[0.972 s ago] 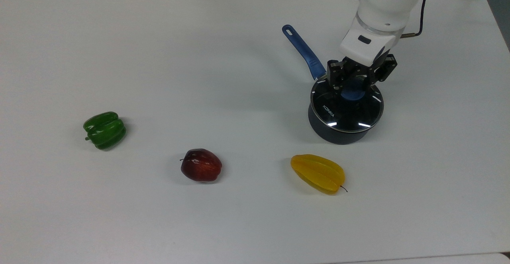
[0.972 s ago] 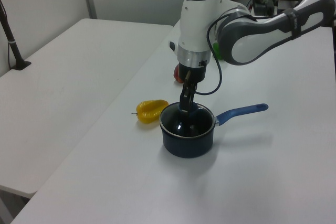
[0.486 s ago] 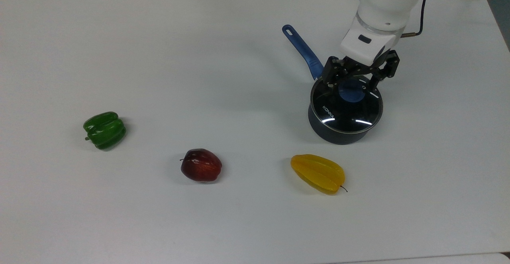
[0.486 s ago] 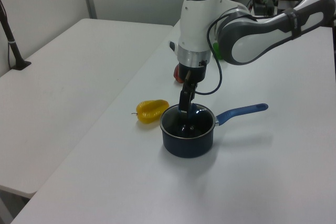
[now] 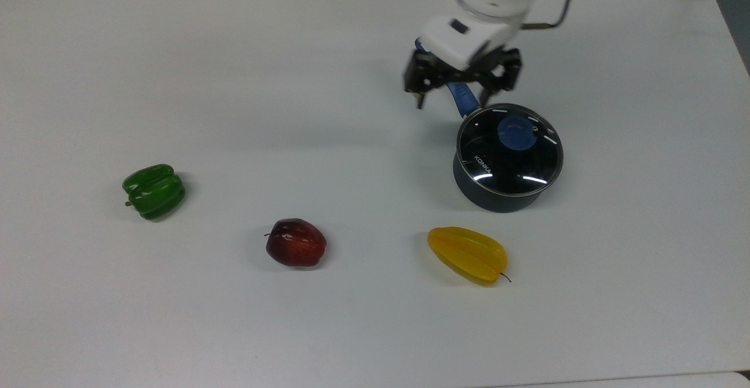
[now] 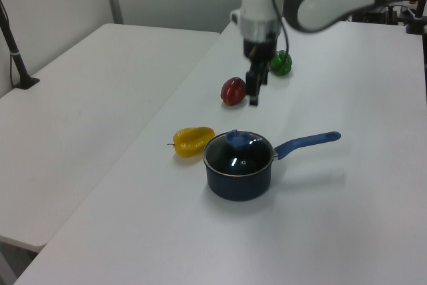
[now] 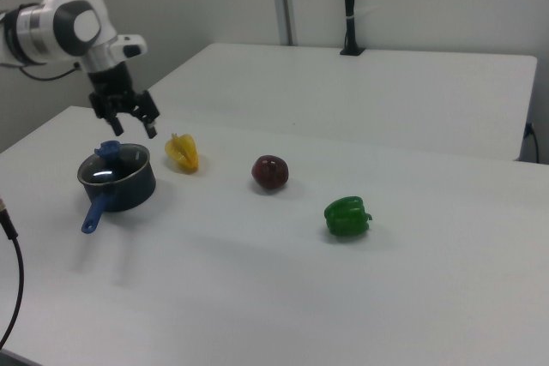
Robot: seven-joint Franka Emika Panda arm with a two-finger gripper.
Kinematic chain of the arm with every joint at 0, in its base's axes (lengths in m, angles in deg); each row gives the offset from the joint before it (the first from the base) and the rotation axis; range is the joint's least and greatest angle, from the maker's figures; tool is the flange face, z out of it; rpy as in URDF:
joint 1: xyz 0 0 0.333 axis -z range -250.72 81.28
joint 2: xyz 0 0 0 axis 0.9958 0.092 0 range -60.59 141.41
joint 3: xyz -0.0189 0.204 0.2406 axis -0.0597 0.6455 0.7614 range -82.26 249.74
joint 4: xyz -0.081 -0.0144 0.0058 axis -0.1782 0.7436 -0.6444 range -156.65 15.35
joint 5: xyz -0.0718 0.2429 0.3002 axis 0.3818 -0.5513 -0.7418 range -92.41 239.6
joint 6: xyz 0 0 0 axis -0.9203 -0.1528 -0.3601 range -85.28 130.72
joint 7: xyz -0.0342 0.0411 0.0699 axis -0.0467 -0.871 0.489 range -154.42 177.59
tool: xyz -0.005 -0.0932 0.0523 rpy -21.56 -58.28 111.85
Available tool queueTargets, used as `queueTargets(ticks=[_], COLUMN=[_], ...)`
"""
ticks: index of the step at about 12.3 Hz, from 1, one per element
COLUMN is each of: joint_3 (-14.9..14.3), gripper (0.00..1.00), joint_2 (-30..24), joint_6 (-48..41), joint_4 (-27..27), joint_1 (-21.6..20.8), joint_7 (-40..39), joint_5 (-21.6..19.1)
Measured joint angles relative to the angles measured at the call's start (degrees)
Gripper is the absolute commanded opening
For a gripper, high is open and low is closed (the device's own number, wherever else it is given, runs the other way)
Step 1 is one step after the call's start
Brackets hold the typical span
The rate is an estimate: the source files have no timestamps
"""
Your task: Close lid
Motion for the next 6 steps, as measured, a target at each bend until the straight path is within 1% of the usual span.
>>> queueTargets(ticks=[4,6], joint_3=[0.09,2.3], gripper=[1.0,1.0], joint_2=[-13.27,-18.29], joint_6=[-6.99,-10.79], joint_4=[-9.24,-11.58], joint_1=[10.99,18.45], joint_7=[-6.58,-11.28], joint_5=[0.05,0.03])
